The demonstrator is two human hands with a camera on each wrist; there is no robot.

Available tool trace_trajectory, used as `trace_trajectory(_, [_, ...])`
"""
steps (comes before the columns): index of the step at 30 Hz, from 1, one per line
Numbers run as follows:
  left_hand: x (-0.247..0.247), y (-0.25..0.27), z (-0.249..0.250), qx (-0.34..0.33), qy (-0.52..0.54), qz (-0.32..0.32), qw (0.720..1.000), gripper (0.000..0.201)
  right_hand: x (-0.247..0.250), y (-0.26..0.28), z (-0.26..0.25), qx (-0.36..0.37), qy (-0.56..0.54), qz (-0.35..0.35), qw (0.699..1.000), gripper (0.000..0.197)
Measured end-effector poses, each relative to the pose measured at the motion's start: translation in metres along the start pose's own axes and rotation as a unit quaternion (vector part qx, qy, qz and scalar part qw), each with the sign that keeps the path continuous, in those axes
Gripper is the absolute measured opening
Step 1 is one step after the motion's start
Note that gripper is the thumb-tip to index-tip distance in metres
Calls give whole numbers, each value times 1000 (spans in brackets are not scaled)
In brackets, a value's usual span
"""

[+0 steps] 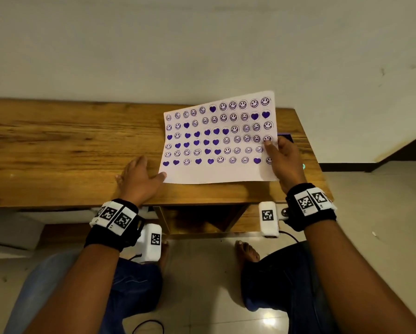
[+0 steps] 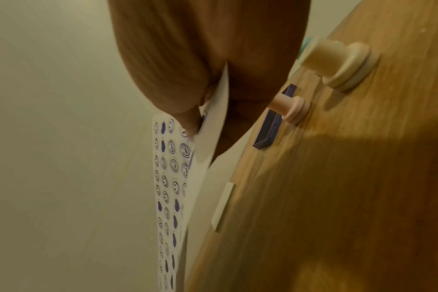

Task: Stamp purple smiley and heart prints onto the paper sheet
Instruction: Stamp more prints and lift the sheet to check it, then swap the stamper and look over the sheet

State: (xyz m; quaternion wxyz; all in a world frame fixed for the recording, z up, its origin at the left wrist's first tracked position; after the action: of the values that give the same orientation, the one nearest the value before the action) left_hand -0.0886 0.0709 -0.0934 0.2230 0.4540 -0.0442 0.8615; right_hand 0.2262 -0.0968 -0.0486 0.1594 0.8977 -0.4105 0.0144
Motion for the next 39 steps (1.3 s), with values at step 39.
trace_trajectory(39, [-13,2,6,-28,-131,-45,990,105,23,-10,4,18,12,26,999,13])
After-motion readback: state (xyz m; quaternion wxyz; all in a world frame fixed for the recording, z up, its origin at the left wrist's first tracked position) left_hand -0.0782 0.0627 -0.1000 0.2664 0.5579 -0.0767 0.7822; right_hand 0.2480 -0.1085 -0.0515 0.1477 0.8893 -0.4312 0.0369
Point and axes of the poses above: each hand's wrist, its own y-axis away from the middle knuckle, its own x-axis out of the back of the hand, z = x × y, the point moved 6 cm from there along -y, towards the middle knuckle, and after that the axes turned 10 degrees about -x, right-handed, at the moved point
